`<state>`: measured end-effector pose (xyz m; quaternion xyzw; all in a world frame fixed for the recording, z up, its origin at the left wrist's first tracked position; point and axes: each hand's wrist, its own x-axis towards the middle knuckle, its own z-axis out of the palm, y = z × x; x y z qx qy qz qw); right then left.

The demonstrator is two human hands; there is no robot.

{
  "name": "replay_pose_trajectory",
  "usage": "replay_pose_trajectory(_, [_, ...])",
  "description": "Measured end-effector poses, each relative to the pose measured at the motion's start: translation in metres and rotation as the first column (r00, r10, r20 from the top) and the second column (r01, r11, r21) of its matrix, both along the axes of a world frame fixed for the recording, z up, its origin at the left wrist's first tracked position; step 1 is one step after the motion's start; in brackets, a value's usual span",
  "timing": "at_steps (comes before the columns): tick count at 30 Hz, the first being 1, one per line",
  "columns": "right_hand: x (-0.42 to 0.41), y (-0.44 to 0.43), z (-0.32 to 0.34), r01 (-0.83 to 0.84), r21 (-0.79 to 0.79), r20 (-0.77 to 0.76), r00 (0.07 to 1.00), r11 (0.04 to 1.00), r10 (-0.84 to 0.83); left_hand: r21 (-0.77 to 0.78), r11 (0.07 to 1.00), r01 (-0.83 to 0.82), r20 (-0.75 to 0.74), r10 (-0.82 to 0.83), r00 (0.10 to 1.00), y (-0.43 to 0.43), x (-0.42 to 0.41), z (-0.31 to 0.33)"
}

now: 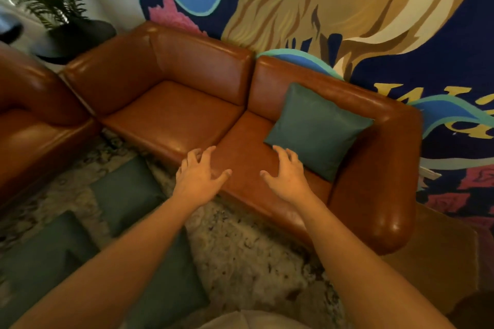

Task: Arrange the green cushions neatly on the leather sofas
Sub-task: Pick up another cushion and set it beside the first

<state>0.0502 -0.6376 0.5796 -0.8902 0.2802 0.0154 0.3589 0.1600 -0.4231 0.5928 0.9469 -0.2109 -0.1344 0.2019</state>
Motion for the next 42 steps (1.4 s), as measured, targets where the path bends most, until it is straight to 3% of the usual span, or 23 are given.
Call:
replay_pose_trajectory(5, [0.027,0.118,-0.005,-0.092,-0.001,-0.053,0.994,0.996,0.092,0.034,0.999,-0.027,-0.030,0.028,0.999,0.139,0.012,-0.006])
replay_pose_trajectory(12, [0.051,0.226,-0.007,-0.191,0.042,-0.109,0.975,0.981,0.195,0.118,0.990,-0.076,-0.012,0.078,0.997,0.257,0.013,-0.014])
replay_pose_trajectory(26, [0.067,0.286,-0.047,-0.227,0.147,-0.208,0.945,0.963,0.254,0.237,0.964,-0.119,-0.104,0.147,0.984,0.302,0.031,-0.050])
replay_pose_trajectory(35, [0.072,0.324,-0.065,-0.105,0.169,-0.236,0.961,0.980,0.143,0.252,0.965,-0.065,-0.138,0.102,0.985,0.324,0.066,-0.065])
replay_pose_trajectory(42, [0.106,0.397,-0.105,0.129,0.169,-0.273,0.959,0.977,-0.079,0.264,0.956,0.129,-0.171,-0.085,0.982,0.374,0.138,-0.093])
